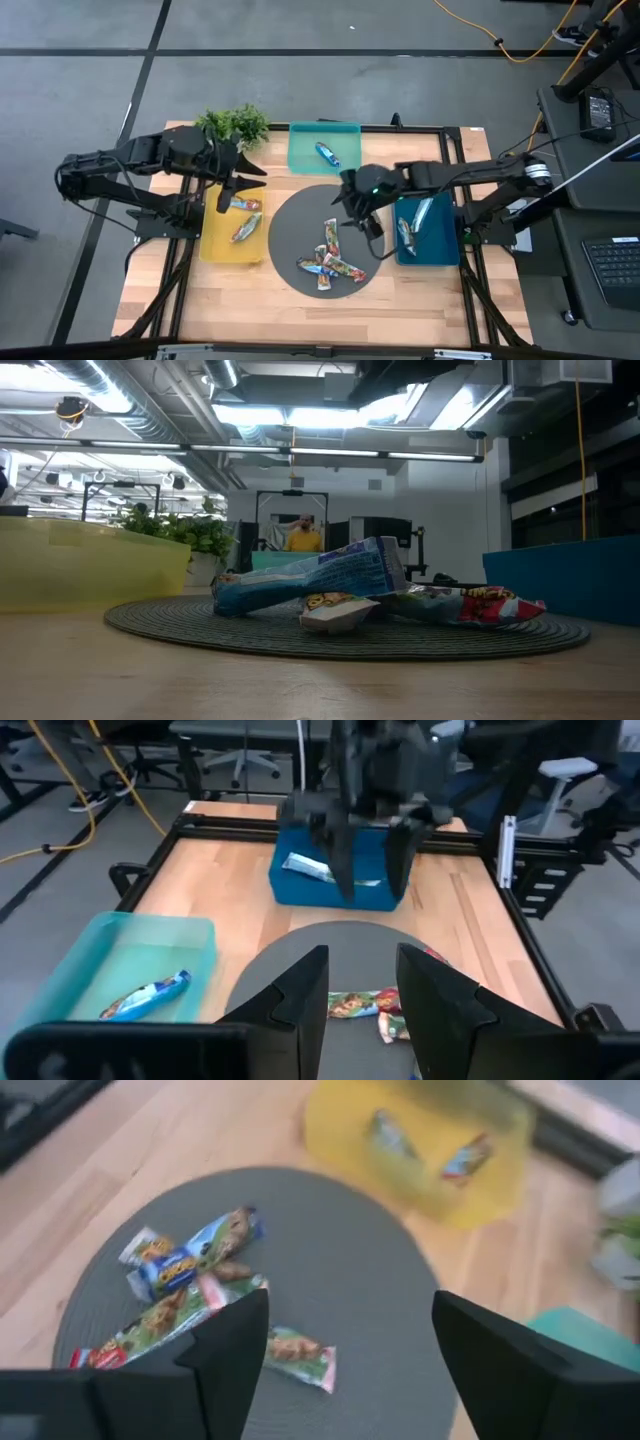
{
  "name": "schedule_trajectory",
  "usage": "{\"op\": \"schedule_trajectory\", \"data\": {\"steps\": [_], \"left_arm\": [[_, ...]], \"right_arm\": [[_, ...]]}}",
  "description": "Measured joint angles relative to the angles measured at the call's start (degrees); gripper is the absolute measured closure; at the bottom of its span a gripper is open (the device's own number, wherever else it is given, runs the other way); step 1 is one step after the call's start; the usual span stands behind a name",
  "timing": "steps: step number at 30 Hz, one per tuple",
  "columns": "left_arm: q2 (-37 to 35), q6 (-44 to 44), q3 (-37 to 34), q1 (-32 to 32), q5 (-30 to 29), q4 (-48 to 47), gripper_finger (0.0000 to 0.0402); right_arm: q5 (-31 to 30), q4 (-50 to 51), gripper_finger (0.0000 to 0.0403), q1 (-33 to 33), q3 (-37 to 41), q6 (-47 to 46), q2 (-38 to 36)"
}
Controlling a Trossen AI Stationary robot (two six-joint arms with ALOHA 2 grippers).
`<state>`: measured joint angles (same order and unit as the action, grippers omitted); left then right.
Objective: Pick and place Granola Bars by type
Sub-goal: Put the red granola bar into the yellow bin
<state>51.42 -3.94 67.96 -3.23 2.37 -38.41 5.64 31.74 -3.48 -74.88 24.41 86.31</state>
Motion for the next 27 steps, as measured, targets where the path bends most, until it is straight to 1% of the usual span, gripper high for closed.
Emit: {"op": "schedule_trajectory", "data": {"steps": [4,9,13,16,21,27], "left_arm": [[-0.1,0.0,0.0,2.1,-0.1,-0.7,0.0291],[-0.1,0.0,0.0,4.5,-1.0,-0.8,0.0291],[-0.1,-1.1,0.0,6.0,-1.5,-0.8,0.0293],[-0.1,-1.7,0.0,7.0,-1.6,-0.8,0.0292],[-0.1,-2.4,0.0,8.9,-1.7,-0.8,0.0294],[-0.1,-2.3,0.0,11.2,-5.0,-0.8,0.0295]], "right_arm": [[0.0,2.6,0.0119,-1.5,-1.0,3.2,5.6],[-0.5,9.5,0.0118,-2.9,-1.9,10.8,12.9],[-5.2,12.1,0.0118,-4.0,-1.9,16.6,17.5],[-8.9,11.8,0.0118,-4.4,-2.0,18.3,19.4],[-7.7,11.0,0.0118,-4.2,-2.0,18.3,21.4],[-6.6,7.7,0.0118,-4.3,-2.0,22.6,23.2]]}}
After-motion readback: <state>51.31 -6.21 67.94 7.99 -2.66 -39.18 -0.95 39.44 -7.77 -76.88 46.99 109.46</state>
